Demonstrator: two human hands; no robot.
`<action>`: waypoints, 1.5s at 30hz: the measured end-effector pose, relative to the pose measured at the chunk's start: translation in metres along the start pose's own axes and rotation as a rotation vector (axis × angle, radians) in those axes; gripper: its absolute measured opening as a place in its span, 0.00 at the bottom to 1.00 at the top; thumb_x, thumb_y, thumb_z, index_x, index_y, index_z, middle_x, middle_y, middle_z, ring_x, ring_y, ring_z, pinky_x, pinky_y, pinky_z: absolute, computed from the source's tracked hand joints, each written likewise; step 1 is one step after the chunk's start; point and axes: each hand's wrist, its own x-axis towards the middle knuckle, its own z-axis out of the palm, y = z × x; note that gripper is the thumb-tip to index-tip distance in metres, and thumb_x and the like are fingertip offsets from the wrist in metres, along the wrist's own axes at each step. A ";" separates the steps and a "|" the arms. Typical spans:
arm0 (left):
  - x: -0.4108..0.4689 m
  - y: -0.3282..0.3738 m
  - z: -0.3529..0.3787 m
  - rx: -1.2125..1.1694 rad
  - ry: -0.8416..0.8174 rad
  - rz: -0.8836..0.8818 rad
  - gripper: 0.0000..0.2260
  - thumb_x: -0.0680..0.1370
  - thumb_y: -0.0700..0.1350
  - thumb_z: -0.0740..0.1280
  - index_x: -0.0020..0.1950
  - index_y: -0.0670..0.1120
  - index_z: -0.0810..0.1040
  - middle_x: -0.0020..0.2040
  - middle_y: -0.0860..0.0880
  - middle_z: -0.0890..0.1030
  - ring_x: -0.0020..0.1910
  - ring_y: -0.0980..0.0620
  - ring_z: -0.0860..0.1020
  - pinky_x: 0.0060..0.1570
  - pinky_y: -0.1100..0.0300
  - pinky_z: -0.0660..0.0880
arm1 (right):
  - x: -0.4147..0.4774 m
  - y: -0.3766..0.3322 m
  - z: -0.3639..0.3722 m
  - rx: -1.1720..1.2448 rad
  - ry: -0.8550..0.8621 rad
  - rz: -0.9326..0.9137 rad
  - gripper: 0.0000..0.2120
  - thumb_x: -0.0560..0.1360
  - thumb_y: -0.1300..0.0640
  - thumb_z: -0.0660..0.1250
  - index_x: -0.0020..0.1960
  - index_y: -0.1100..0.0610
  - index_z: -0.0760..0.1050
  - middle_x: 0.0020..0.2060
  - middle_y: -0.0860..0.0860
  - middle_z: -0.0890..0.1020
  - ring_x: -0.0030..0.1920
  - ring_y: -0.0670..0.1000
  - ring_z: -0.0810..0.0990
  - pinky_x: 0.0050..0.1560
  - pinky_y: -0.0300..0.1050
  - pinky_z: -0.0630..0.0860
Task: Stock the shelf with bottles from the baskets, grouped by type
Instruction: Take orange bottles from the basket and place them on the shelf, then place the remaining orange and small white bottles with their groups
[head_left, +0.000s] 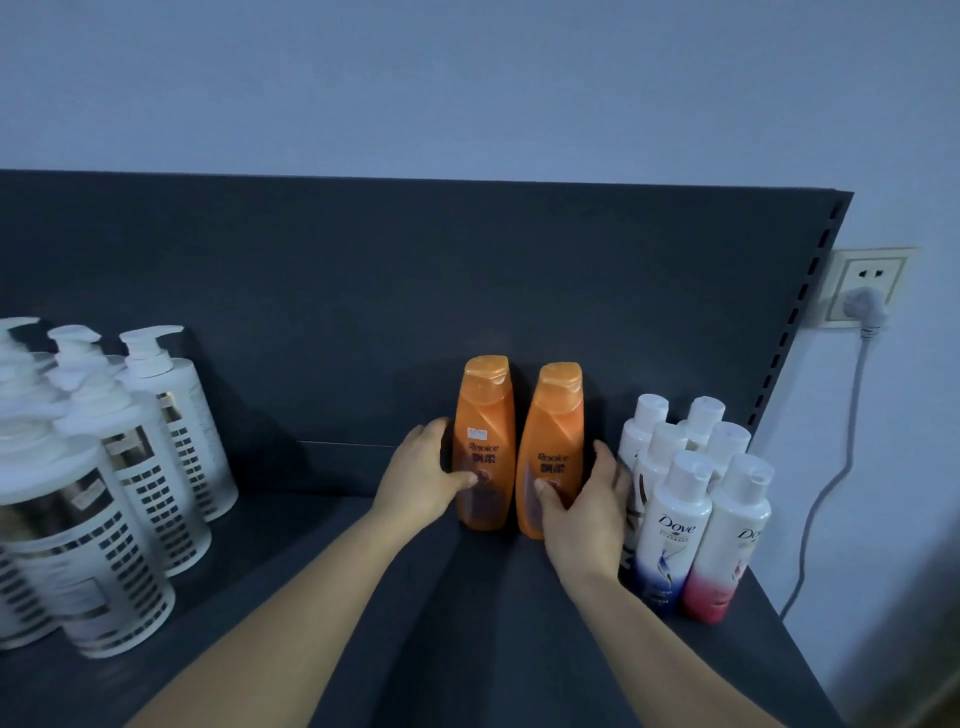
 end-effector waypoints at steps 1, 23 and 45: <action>-0.004 -0.001 -0.004 0.033 -0.001 0.005 0.31 0.72 0.48 0.74 0.73 0.48 0.67 0.64 0.49 0.73 0.63 0.51 0.73 0.62 0.55 0.72 | -0.005 -0.003 -0.001 -0.005 0.058 -0.057 0.33 0.73 0.55 0.73 0.74 0.57 0.62 0.68 0.56 0.68 0.68 0.58 0.70 0.66 0.56 0.71; -0.276 -0.110 -0.161 0.919 0.111 -0.536 0.19 0.77 0.54 0.65 0.65 0.48 0.71 0.61 0.48 0.74 0.63 0.46 0.70 0.60 0.52 0.69 | -0.193 -0.093 0.077 -0.245 -0.955 -0.832 0.25 0.77 0.49 0.65 0.71 0.52 0.65 0.68 0.50 0.71 0.69 0.52 0.67 0.67 0.47 0.67; -0.561 -0.279 -0.285 0.798 0.092 -1.112 0.18 0.76 0.54 0.67 0.63 0.48 0.73 0.59 0.47 0.77 0.61 0.47 0.74 0.56 0.54 0.72 | -0.501 -0.192 0.187 -0.300 -1.436 -1.137 0.24 0.76 0.48 0.65 0.70 0.52 0.67 0.67 0.49 0.71 0.69 0.53 0.67 0.66 0.48 0.68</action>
